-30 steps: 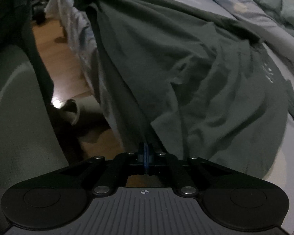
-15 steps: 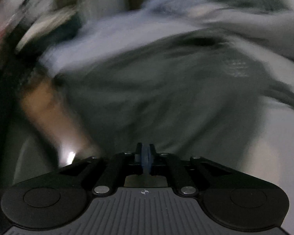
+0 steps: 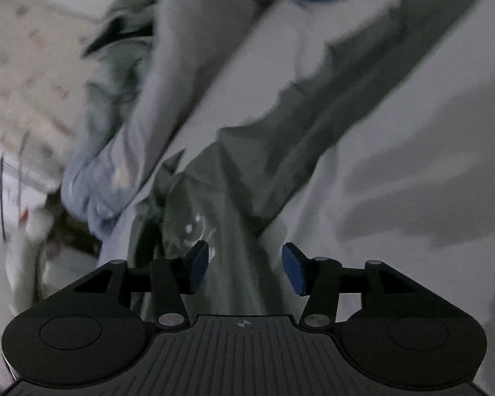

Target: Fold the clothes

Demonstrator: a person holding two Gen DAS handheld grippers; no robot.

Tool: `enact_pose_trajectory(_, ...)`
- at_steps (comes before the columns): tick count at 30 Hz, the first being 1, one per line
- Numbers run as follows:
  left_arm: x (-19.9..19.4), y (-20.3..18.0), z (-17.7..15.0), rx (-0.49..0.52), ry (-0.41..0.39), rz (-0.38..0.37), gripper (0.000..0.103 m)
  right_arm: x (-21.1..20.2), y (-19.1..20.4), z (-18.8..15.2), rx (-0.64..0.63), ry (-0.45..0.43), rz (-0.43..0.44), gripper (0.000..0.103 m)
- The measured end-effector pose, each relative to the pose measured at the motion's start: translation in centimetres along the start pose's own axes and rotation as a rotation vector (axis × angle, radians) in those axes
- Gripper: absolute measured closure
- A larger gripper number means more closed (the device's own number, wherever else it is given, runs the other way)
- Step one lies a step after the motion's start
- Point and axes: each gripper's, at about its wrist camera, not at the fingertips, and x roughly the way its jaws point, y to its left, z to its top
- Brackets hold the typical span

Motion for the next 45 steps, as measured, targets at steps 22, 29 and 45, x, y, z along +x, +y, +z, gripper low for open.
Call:
enact_pose_trajectory(22,9.7,-2.0,-1.7,0.102,0.134,-0.051,0.026,5.2,0.7,5.3,-0.104,-0.082,-0.236,0.099)
enact_pose_trajectory(29,9.3,-1.6,-2.8,0.142,0.158,-0.022,0.026,3.8,1.8,5.5,-0.2,-0.002,-0.266,0.078)
enact_pose_trajectory(45,6.6,-6.0,-4.4,0.255,0.129,-0.209,0.026,-12.9,3.1,-15.8,-0.678,0.4,-0.378,0.063)
